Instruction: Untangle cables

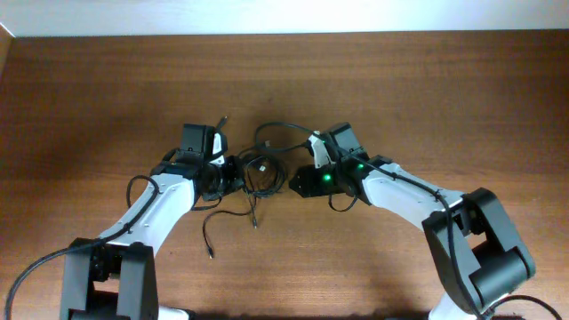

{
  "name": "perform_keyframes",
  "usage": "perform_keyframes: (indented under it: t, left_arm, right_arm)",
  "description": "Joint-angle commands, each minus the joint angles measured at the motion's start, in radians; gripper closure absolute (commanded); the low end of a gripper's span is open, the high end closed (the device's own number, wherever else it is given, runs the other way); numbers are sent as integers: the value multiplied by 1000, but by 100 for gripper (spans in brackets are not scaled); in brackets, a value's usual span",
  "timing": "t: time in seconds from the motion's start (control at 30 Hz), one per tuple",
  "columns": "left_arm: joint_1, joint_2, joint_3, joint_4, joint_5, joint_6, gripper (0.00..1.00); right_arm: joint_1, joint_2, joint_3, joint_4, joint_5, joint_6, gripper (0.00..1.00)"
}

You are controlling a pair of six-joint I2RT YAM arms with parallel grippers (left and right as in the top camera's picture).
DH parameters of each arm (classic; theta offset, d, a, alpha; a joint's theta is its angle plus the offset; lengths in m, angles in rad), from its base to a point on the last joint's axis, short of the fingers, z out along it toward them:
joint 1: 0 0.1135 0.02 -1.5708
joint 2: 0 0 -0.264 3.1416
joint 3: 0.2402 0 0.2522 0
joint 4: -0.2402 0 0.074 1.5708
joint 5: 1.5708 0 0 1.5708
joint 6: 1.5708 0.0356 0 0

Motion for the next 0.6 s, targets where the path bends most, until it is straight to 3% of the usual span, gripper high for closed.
perform_keyframes:
  t: [0.0,0.13,0.23,0.57]
  left_arm:
    - [-2,6,-3,3,26,24,100]
    - [-2,6,-3,2,29,23,100]
    - [-2,6,-3,0,57,-3,100]
    - [-2,6,-3,25,171,-29,100]
  right_arm:
    - [22,11,3,4,26,39,59]
    - [24,11,3,4,34,47,59]
    - [30,11,3,3,127,65,64]
    - [125,11,3,12,344,121,65]
